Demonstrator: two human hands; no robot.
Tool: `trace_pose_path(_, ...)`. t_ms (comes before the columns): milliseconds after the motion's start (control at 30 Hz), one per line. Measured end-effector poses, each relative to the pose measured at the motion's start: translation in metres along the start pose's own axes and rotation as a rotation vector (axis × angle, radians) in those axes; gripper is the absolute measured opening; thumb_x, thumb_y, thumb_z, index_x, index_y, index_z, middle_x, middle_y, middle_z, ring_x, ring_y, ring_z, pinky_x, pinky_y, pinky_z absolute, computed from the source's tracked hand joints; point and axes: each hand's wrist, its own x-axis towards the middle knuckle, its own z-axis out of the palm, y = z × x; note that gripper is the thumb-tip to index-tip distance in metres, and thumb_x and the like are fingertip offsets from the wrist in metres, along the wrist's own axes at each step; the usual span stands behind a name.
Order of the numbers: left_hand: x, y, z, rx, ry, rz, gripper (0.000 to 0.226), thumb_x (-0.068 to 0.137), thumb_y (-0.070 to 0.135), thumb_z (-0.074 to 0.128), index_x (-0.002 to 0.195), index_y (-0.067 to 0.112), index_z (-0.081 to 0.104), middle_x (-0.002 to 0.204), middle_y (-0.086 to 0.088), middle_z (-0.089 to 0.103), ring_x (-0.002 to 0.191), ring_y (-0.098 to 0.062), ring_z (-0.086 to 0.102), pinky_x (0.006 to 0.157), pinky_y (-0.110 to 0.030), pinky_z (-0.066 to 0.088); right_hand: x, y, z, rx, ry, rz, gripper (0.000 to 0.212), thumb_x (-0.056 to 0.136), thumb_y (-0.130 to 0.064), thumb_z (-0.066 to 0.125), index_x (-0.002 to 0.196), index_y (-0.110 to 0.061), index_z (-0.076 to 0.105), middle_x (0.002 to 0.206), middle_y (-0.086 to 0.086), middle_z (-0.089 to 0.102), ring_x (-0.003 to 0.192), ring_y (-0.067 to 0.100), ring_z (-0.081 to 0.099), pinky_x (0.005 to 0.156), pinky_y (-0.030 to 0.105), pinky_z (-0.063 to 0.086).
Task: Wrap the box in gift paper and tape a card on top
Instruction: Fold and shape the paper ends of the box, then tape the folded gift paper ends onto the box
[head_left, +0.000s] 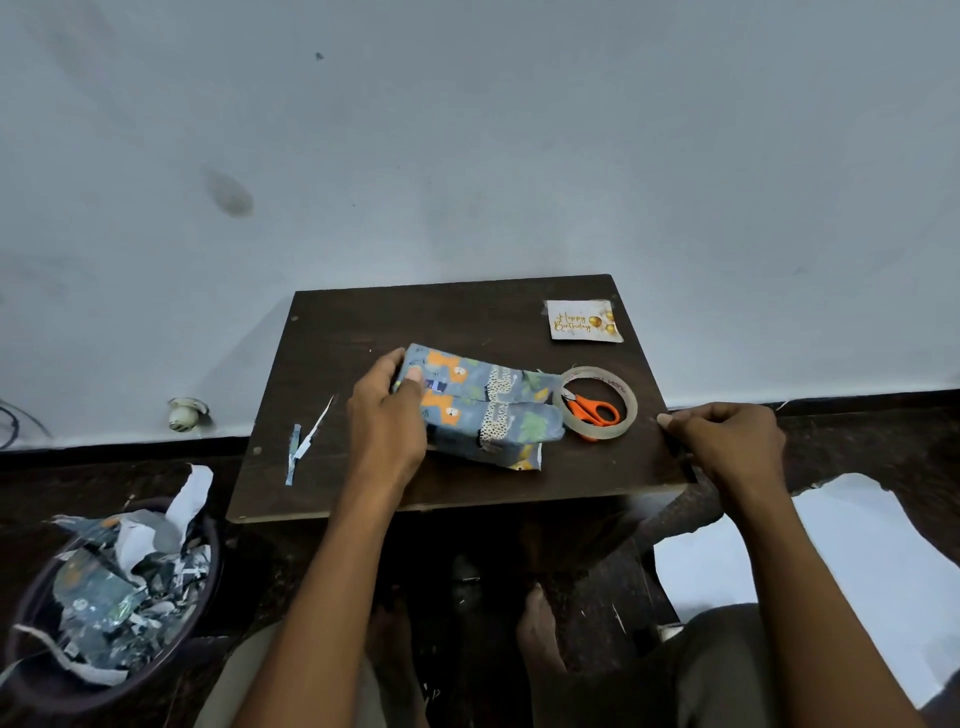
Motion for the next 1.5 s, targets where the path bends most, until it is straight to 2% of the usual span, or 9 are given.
trace_pose_path(133,0.013,-0.005,-0.019,-0.053,0.141,-0.106,0.027,0.103,0.01,0.047,0.091,0.024,0.067,0.088,0.002,0.072,0.08,-0.02,0.067,0.072,-0.032,0.054,-0.001,-0.001,-0.001,0.009,-0.002,0.015,0.013,0.08,-0.016,0.084,0.07,-0.011,0.077,0.07,0.004,0.073,0.078,0.018,0.07,0.079,0.03,0.051)
trace_pose_path(233,0.017,-0.01,-0.03,-0.027,0.134,-0.118,0.023,0.104,0.01,0.046,0.105,0.02,0.066,0.097,-0.001,0.072,0.081,-0.018,0.067,0.071,-0.031,0.055,0.0,-0.002,0.0,-0.002,-0.002,0.023,0.014,0.08,-0.017,0.084,0.069,-0.011,0.077,0.072,0.004,0.074,0.08,0.02,0.07,0.085,0.034,0.054)
trace_pose_path(433,0.014,-0.011,-0.03,0.021,0.161,-0.099,0.04,0.103,0.011,0.05,0.143,0.012,0.054,0.127,0.002,0.062,0.112,-0.018,0.063,0.096,-0.035,0.052,-0.001,-0.002,0.003,-0.027,0.049,0.027,0.02,0.079,-0.019,0.083,0.062,-0.015,0.074,0.068,0.003,0.072,0.081,0.022,0.069,0.091,0.04,0.055)
trace_pose_path(600,0.013,-0.007,-0.029,0.014,0.179,-0.095,0.046,0.102,0.012,0.051,0.148,0.014,0.047,0.13,0.004,0.058,0.108,-0.013,0.059,0.089,-0.024,0.049,-0.001,0.0,0.005,-0.038,0.068,0.023,0.02,0.08,-0.023,0.082,0.062,-0.021,0.075,0.069,0.002,0.073,0.09,0.026,0.07,0.092,0.037,0.053)
trace_pose_path(800,0.012,-0.004,-0.03,0.119,0.258,-0.014,0.053,0.098,0.018,0.057,0.15,0.018,0.047,0.15,-0.002,0.052,0.137,-0.019,0.049,0.115,-0.04,0.04,0.002,0.002,0.008,-0.08,0.078,0.017,0.016,0.079,-0.026,0.081,0.066,-0.017,0.078,0.069,0.004,0.074,0.086,0.024,0.07,0.086,0.03,0.05)
trace_pose_path(967,-0.006,0.009,-0.013,0.272,0.317,0.315,0.052,0.094,0.015,0.059,0.146,0.01,0.052,0.149,-0.008,0.054,0.139,-0.022,0.047,0.117,-0.036,0.035,-0.002,-0.002,0.008,-0.111,0.1,-0.013,0.011,0.082,-0.022,0.079,0.073,-0.016,0.078,0.076,0.007,0.075,0.078,0.019,0.064,0.079,0.025,0.043)
trace_pose_path(1167,-0.043,0.017,0.051,0.384,-0.029,0.864,0.046,0.086,0.002,0.058,0.132,0.003,0.064,0.131,-0.009,0.065,0.124,-0.022,0.057,0.108,-0.028,0.043,-0.004,-0.006,0.009,-0.115,0.121,-0.015,0.015,0.082,-0.02,0.078,0.067,-0.02,0.074,0.078,0.007,0.074,0.067,0.008,0.052,0.077,0.024,0.041)
trace_pose_path(1300,-0.063,0.008,0.1,0.583,-0.329,0.898,0.054,0.082,0.0,0.058,0.135,0.002,0.059,0.139,-0.011,0.06,0.132,-0.024,0.051,0.115,-0.032,0.036,-0.005,-0.006,0.008,-0.126,0.127,-0.021,0.014,0.081,-0.02,0.078,0.068,-0.019,0.076,0.076,0.005,0.073,0.067,0.005,0.053,0.076,0.023,0.04)
trace_pose_path(1500,-0.057,-0.013,0.131,0.852,-0.336,0.819,0.033,0.075,0.0,0.065,0.107,0.009,0.071,0.114,-0.006,0.067,0.111,-0.026,0.059,0.101,-0.035,0.042,-0.004,-0.005,0.002,-0.073,0.111,-0.027,0.018,0.08,-0.019,0.076,0.062,-0.018,0.074,0.067,-0.001,0.071,0.07,0.006,0.062,0.063,0.015,0.043)
